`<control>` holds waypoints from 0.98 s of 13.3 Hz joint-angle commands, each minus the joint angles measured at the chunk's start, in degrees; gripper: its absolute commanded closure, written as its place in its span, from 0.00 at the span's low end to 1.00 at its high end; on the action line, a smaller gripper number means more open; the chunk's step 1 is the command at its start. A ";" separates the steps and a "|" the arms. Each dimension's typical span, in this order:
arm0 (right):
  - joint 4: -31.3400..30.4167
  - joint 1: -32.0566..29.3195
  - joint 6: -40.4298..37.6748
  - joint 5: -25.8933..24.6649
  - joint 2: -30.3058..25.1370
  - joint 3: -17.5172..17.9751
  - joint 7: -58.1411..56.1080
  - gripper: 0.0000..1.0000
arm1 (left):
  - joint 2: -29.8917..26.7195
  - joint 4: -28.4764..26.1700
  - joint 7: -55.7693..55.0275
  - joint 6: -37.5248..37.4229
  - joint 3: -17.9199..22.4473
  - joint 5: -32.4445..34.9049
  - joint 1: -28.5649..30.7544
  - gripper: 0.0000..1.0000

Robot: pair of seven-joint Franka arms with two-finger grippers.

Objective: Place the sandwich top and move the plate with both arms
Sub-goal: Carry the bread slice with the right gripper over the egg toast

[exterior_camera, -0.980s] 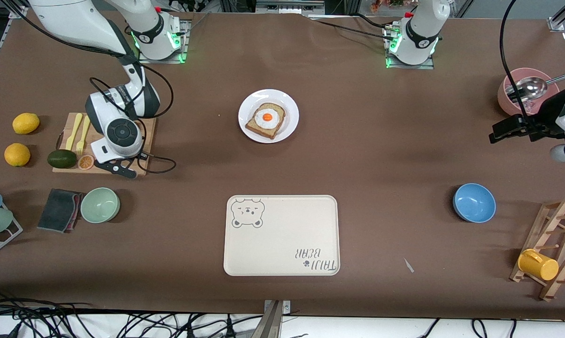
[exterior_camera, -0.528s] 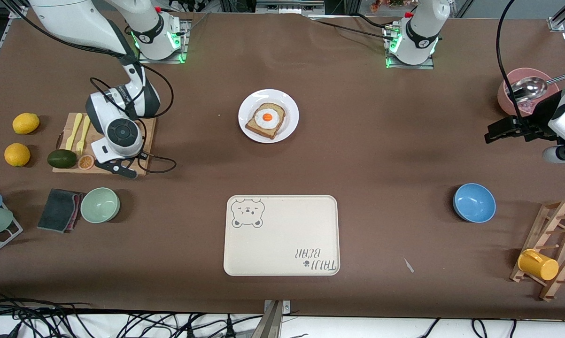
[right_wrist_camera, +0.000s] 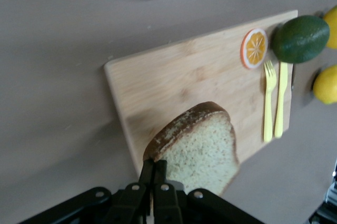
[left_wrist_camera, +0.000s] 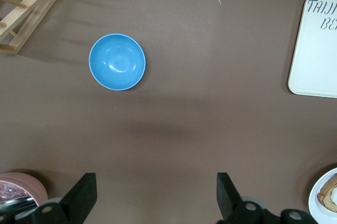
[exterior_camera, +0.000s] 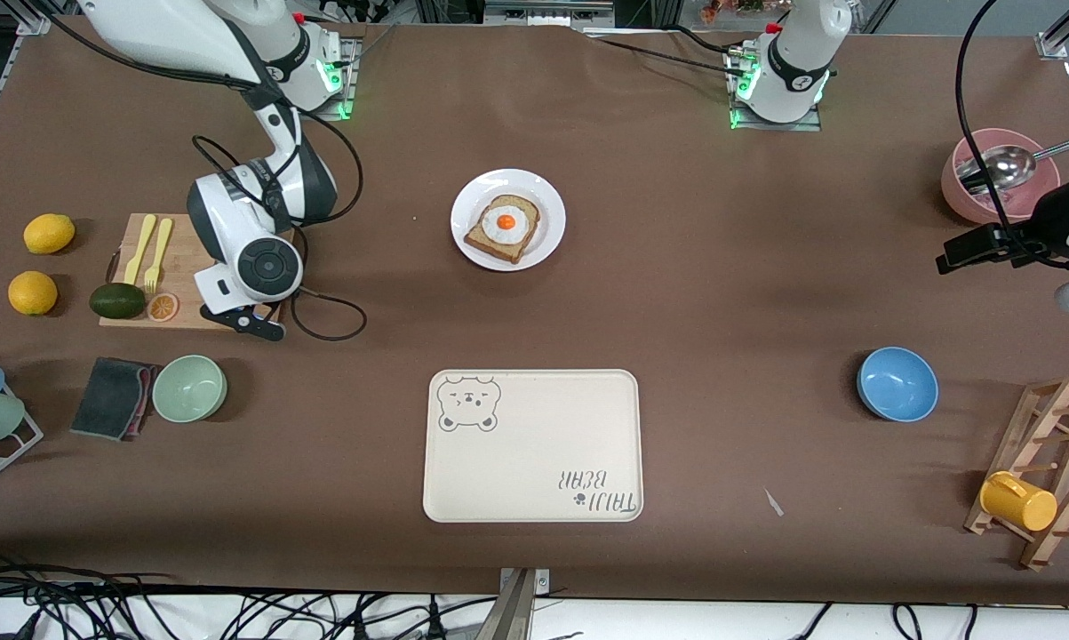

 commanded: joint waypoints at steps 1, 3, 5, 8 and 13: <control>6.33 0.78 -9.02 5.29 0.00 3.09 1.08 1.00 | -0.39 -0.36 -0.03 -0.17 -0.14 -1.19 0.06 0.00; 12.48 3.76 -14.83 10.03 1.75 3.10 4.14 1.00 | -0.21 -0.36 0.06 -0.09 -0.14 -1.46 0.14 0.00; 18.28 8.06 -18.36 14.95 4.47 3.18 11.77 1.00 | -0.21 -0.54 0.06 -0.26 -0.14 -1.64 0.23 0.00; 23.66 13.43 -20.39 22.24 7.73 3.18 23.89 1.00 | -0.21 -0.71 0.06 -0.53 -0.05 -1.72 1.29 0.00; 29.65 19.24 -19.26 34.21 13.27 3.18 40.88 1.00 | 0.14 -0.98 -0.03 -0.09 -0.14 -1.72 0.76 0.00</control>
